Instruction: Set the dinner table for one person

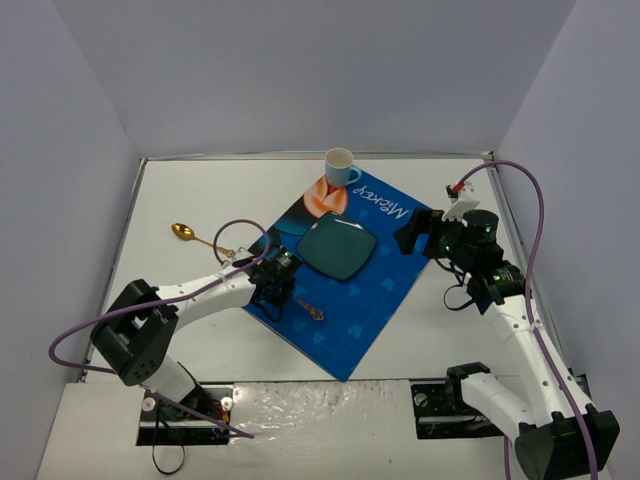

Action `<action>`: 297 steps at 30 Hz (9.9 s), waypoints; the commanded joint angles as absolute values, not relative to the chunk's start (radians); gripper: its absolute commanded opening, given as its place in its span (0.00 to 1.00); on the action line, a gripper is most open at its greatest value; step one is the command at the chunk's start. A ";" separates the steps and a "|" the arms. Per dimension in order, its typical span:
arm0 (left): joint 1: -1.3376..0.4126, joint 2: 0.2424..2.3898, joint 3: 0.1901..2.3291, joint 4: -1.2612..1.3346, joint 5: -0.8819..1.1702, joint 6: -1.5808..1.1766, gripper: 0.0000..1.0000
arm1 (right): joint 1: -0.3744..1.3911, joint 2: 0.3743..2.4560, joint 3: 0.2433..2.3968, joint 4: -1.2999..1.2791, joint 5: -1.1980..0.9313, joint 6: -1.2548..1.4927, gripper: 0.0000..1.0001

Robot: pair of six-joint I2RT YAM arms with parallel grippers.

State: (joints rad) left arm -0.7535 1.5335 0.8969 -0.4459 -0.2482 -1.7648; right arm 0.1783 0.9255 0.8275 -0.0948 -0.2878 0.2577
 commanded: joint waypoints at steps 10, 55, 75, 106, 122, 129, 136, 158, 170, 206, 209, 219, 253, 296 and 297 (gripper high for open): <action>-0.761 1.539 0.893 -0.453 -0.259 -1.830 0.00 | 0.178 0.914 0.828 -0.049 -0.314 0.239 1.00; 0.276 1.384 0.907 -0.072 0.248 -0.627 0.79 | 0.185 0.981 0.905 -0.054 -0.449 0.178 1.00; 0.413 1.860 1.137 0.152 0.502 -0.457 0.67 | 0.187 0.968 0.911 -0.058 -0.451 0.154 1.00; 0.373 1.918 1.209 0.179 0.558 -0.384 0.07 | 0.192 1.012 0.939 -0.064 -0.447 0.142 1.00; 0.236 1.476 1.119 0.171 0.483 -0.396 0.00 | 0.448 1.181 1.118 -0.083 -0.401 0.089 0.99; 0.024 1.283 1.073 0.035 0.367 -0.421 0.00 | 0.596 1.299 1.222 -0.130 -0.354 0.019 0.93; -0.204 1.150 1.056 0.023 0.235 -0.492 0.00 | 0.719 1.416 1.318 -0.149 -0.309 -0.026 0.80; -0.452 1.068 1.013 0.118 0.135 -0.477 0.00 | 0.822 1.580 1.491 -0.149 -0.289 -0.067 0.36; -0.475 1.069 1.006 0.148 0.150 -0.478 0.00 | 0.827 1.591 1.494 -0.148 -0.287 -0.074 0.27; -0.249 0.998 0.931 -0.210 0.055 -0.506 0.97 | 0.488 1.558 1.282 -0.164 -0.183 -0.417 0.00; -0.161 0.981 0.927 -0.313 0.038 -0.456 0.97 | 0.389 1.654 1.338 -0.175 -0.217 -0.488 0.00; -0.147 0.943 0.858 -0.382 -0.117 -0.343 0.97 | 0.262 1.885 1.522 -0.208 -0.231 -0.684 0.00; -0.133 1.015 0.862 -0.393 -0.163 -0.359 0.97 | 0.222 2.211 1.760 -0.230 -0.228 -0.762 0.00; -0.132 1.031 0.864 -0.398 -0.154 -0.354 0.97 | 0.274 2.272 1.845 -0.231 -0.213 -0.720 0.30; -0.132 1.031 0.865 -0.399 -0.153 -0.354 0.97 | 0.274 2.261 1.844 -0.231 -0.212 -0.713 0.35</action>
State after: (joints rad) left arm -0.1406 1.0325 0.8433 -0.4225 -0.1547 -0.3698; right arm 0.2703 2.3062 1.8179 -0.2440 -0.2203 -0.7362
